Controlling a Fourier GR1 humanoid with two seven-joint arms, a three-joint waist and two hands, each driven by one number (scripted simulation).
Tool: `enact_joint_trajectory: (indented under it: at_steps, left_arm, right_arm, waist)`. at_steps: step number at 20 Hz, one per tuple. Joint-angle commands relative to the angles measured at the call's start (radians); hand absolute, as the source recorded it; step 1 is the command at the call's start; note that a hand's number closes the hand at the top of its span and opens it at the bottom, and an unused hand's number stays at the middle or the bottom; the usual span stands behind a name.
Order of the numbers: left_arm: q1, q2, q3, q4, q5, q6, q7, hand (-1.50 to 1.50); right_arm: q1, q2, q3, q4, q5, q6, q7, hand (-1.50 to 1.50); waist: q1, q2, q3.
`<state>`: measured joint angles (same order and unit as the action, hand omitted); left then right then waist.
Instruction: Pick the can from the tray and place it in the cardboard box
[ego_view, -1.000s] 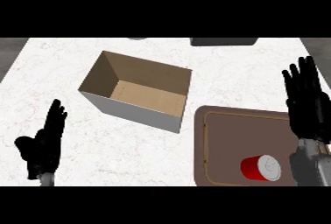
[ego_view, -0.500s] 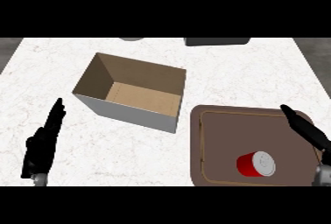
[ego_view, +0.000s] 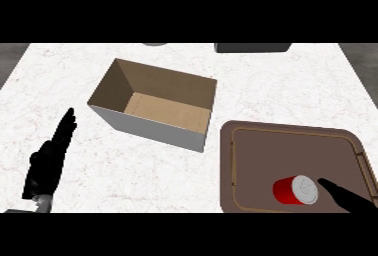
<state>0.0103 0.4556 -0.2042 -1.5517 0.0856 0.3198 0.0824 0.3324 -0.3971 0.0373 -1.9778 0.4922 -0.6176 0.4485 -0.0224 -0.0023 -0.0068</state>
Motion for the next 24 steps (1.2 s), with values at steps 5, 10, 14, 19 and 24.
enact_joint_trajectory:
  at_steps: [5,10,14,19,24]
  left_arm:
    - [-0.027,-0.007,0.013,0.038,-0.005,-0.004,-0.014,0.0]
    - [-0.04,-0.039,-0.019,0.048,-0.021,-0.014,-0.026,0.0]
    - [-0.016,-0.014,-0.006,0.015,-0.018,-0.044,-0.012,0.0]
    - [-0.042,-0.037,-0.004,-0.007,-0.032,-0.029,0.011,0.0]
    - [-0.041,-0.028,0.031,0.017,-0.012,-0.052,0.013,0.0]
  right_arm:
    - [0.152,-0.194,0.126,-0.216,0.041,0.414,0.398,-1.5]
    - [0.024,-0.241,0.149,-0.381,-0.065,0.63,0.744,-1.5]
    - [-0.101,-0.177,0.237,-0.344,-0.045,0.667,0.909,-1.5]
    - [-0.202,-0.102,0.303,-0.273,0.059,0.665,0.996,-1.5]
    - [-0.194,-0.039,0.327,-0.203,0.102,0.682,0.985,-1.5]
  waist:
    - [0.011,0.009,-0.003]
    - [0.039,0.011,0.001]
    - [0.05,0.008,0.004]
    - [0.045,0.005,0.005]
    - [0.033,0.006,0.005]
